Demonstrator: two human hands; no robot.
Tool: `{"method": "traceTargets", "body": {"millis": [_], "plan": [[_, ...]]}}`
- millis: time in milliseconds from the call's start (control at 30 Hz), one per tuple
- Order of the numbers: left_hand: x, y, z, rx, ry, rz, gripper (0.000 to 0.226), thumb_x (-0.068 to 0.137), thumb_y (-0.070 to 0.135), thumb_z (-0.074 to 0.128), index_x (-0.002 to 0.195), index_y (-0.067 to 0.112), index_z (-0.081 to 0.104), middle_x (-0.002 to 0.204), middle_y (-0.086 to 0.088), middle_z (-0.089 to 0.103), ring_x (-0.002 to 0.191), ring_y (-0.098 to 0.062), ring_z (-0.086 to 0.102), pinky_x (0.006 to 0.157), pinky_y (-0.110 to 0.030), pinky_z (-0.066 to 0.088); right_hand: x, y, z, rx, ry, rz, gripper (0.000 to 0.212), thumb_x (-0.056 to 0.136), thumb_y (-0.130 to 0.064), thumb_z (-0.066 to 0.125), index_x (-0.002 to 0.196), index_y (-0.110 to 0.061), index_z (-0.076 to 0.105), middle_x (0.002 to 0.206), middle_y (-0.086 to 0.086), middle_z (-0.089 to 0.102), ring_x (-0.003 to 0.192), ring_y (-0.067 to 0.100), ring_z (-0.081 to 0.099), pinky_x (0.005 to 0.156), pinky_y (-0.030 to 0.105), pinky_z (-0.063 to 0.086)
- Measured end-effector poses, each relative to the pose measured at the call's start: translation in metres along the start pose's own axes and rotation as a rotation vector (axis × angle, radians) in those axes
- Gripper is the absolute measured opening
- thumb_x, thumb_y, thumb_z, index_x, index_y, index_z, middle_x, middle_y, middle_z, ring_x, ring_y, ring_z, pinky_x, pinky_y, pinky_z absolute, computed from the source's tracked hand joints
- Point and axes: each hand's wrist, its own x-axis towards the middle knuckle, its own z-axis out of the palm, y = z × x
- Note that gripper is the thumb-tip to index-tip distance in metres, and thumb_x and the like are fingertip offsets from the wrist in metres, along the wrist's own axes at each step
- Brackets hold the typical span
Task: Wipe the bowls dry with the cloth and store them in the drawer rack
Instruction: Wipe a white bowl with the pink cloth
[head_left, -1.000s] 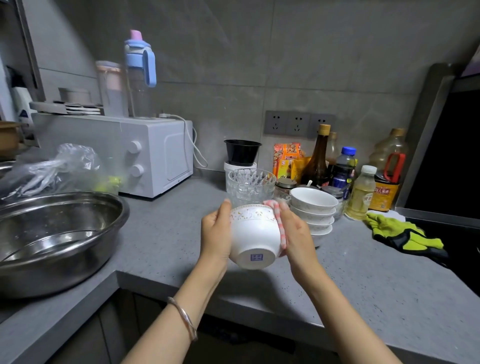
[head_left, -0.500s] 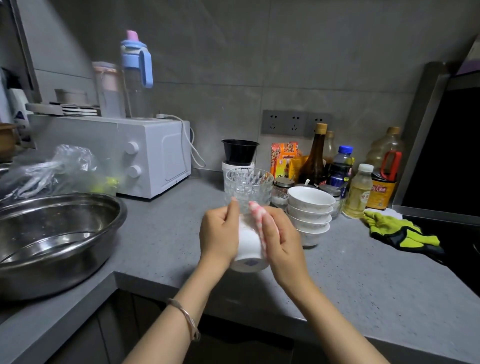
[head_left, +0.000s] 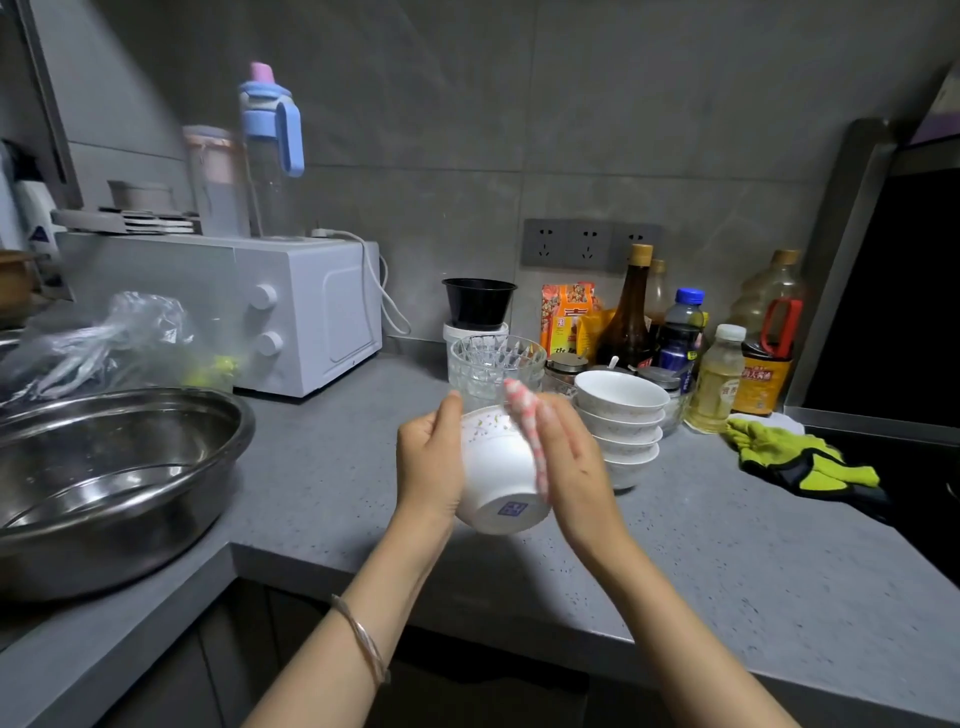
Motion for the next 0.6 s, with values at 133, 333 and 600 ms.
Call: {"method": "traceTargets", "body": {"millis": [133,333,600], "plan": [[-0.002,0.005,-0.004,-0.100,0.001,-0.101,0.038,0.096,0.026,0.050,0.061,0.012,0.043,0.047,0.000,0.048,0.041,-0.012,0.049,0.040,-0.015,0.033,0.002,0.001,-0.009,0.224,0.005,0.243,0.031,0.094,-0.043,0.039,0.097,-0.030,0.066,0.086,-0.024,0.071,0.082,-0.007,0.066,0.063,0.011,0.049],[0.008,0.003,-0.010,0.204,-0.163,0.027,0.046,0.099,0.033,0.045,0.058,0.013,0.045,0.053,0.001,0.049,0.051,-0.011,0.046,0.050,-0.018,0.036,0.009,-0.006,-0.012,0.193,0.028,0.260,0.038,0.085,-0.046,0.044,0.085,-0.020,0.071,0.070,-0.008,0.072,0.066,0.002,0.067,0.054,0.012,0.048],[0.001,-0.001,-0.003,0.203,-0.110,0.156,0.059,0.096,0.027,0.051,0.039,0.015,0.049,0.038,0.007,0.048,0.038,-0.006,0.046,0.051,-0.024,0.033,-0.002,0.008,-0.002,0.014,0.045,-0.017,0.028,0.097,-0.040,0.045,0.104,-0.027,0.069,0.100,-0.011,0.071,0.094,0.003,0.064,0.077,0.018,0.047]]}}
